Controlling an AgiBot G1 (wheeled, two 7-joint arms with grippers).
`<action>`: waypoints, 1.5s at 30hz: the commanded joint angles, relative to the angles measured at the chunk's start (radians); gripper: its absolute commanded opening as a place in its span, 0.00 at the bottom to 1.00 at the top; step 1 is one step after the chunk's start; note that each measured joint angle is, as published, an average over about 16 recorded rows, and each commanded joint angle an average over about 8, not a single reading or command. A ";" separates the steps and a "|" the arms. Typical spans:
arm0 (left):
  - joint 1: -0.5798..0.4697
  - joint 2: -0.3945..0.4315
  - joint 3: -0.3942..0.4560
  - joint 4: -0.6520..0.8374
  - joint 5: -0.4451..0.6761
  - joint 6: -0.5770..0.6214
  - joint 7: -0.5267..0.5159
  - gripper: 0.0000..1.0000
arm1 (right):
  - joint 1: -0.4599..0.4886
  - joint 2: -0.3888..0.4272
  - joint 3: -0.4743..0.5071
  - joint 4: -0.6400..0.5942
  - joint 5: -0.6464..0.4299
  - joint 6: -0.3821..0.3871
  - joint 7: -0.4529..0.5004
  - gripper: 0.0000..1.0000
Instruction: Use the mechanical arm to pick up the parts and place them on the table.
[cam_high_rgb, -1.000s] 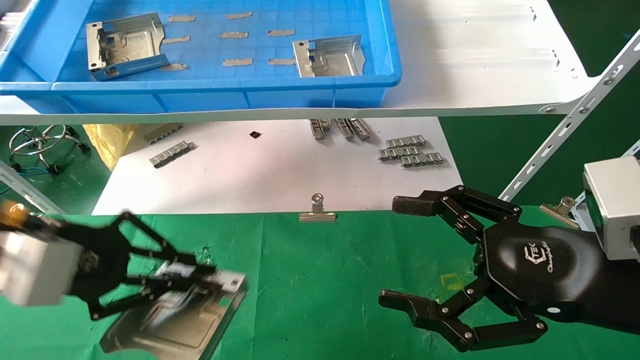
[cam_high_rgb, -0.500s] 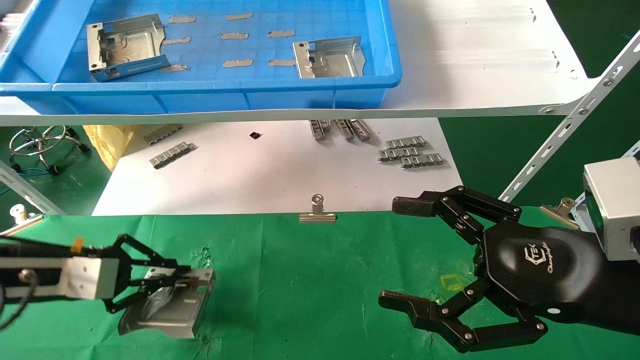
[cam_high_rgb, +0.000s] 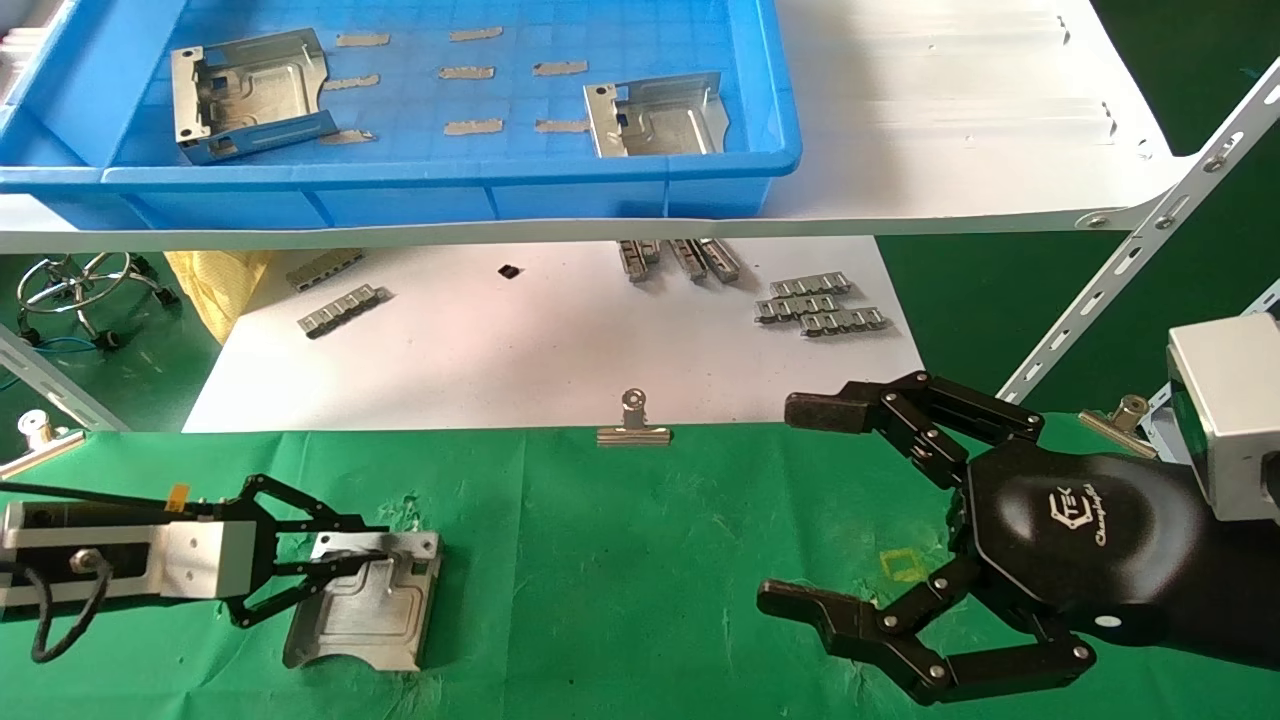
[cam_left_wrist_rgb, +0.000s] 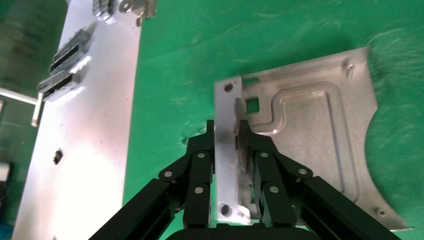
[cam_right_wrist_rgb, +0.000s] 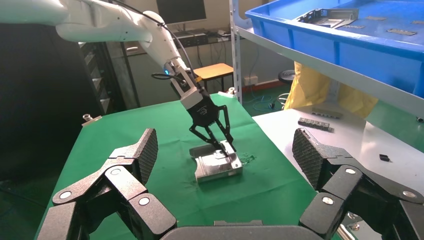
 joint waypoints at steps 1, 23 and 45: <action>-0.001 0.003 0.001 0.012 0.002 0.007 0.015 1.00 | 0.000 0.000 0.000 0.000 0.000 0.000 0.000 1.00; 0.122 -0.002 -0.103 0.144 -0.354 0.159 -0.309 1.00 | 0.000 0.000 0.000 0.000 0.000 0.000 0.000 1.00; 0.160 -0.022 -0.184 -0.018 -0.315 0.139 -0.409 1.00 | 0.000 0.000 0.000 0.000 0.000 0.000 0.000 1.00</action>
